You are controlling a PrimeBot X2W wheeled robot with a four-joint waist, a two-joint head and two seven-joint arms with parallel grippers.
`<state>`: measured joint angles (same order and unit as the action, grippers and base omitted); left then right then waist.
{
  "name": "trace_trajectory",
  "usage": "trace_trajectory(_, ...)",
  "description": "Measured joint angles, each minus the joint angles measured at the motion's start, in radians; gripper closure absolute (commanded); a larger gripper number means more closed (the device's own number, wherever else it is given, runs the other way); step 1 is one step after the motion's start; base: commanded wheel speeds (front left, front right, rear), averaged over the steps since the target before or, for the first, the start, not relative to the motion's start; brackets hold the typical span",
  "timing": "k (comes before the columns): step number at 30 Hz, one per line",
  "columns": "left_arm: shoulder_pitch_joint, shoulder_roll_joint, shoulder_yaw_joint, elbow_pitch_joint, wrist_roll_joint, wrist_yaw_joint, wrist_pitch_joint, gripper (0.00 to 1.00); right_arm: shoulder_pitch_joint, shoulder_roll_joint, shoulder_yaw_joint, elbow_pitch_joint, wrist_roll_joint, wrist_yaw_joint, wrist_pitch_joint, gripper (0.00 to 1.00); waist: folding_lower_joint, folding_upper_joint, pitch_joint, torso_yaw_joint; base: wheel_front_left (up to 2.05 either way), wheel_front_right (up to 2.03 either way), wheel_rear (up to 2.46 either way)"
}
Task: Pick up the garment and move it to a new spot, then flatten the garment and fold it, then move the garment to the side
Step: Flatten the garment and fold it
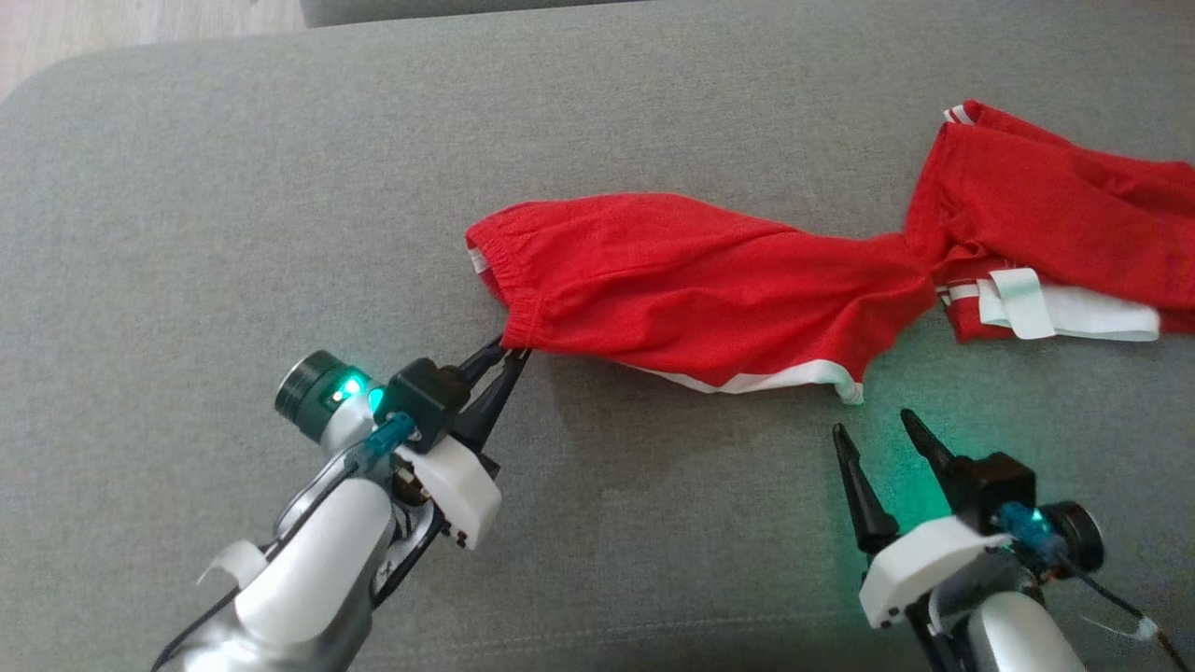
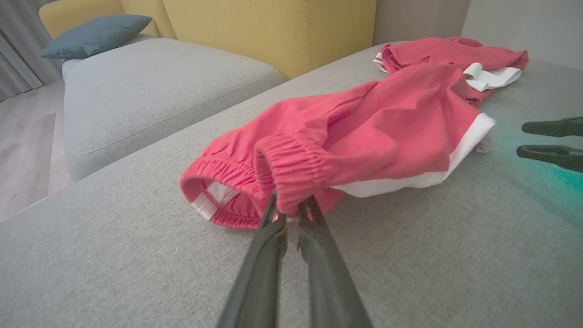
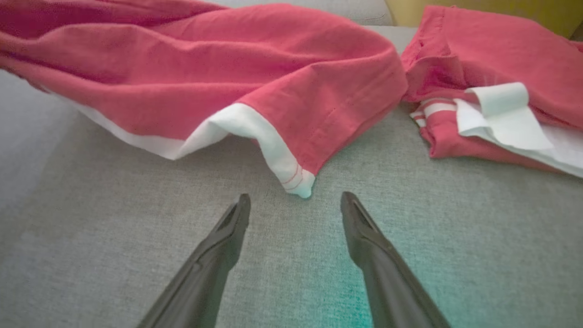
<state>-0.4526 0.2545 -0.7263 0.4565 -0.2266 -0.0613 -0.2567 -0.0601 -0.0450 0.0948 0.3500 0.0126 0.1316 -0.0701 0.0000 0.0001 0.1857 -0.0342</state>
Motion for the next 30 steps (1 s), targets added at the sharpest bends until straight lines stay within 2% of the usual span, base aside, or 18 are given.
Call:
trace_trajectory(4, 0.000, -0.002, 0.000, -0.002, -0.005, 0.000, 0.000, 1.00, -0.039, 0.000, -0.002, 0.018, -0.076, 0.000, 0.000, 0.00, 0.0000, 0.0000, 0.007, 0.006, 0.00, 0.00, 0.00)
trace_trajectory(11, 0.000, -0.003, -0.002, -0.002, -0.005, 0.000, 0.000, 1.00, -0.078, 0.000, -0.010, 0.055, -0.144, 0.000, 0.002, 0.00, 0.0000, 0.0000, 0.016, 0.019, 0.00, 0.00, 0.00)
trace_trajectory(22, -0.002, -0.003, -0.003, -0.002, -0.015, -0.001, 0.000, 1.00, -0.104, 0.000, -0.025, 0.095, -0.174, 0.000, 0.009, 0.00, 0.0000, 0.0000, 0.024, 0.030, 0.00, 0.00, 0.00)
trace_trajectory(23, -0.003, -0.003, -0.003, -0.002, -0.015, -0.001, 0.000, 1.00, -0.104, 0.000, -0.025, 0.099, -0.174, 0.000, 0.009, 0.34, 0.0000, 0.0000, 0.024, 0.030, 0.00, 0.00, 0.00)
trace_trajectory(24, -0.003, -0.003, -0.003, -0.002, -0.015, -0.001, 0.000, 1.00, -0.104, 0.000, -0.024, 0.102, -0.174, 0.000, 0.009, 0.83, 0.0000, 0.0000, 0.025, 0.030, 0.00, 0.00, 0.00)
trace_trajectory(25, -0.003, -0.003, -0.003, -0.002, -0.015, -0.001, 0.000, 1.00, -0.106, 0.000, -0.024, 0.105, -0.174, 0.000, 0.009, 1.00, 0.0000, 0.0000, 0.027, 0.029, 0.00, 0.00, 0.00)
trace_trajectory(30, -0.004, -0.003, -0.003, 0.001, -0.023, -0.001, 0.000, 1.00, -0.116, 0.000, -0.021, 0.116, -0.180, 0.000, 0.018, 1.00, 0.0000, 0.0000, 0.023, 0.028, 0.00, 0.00, 0.00)
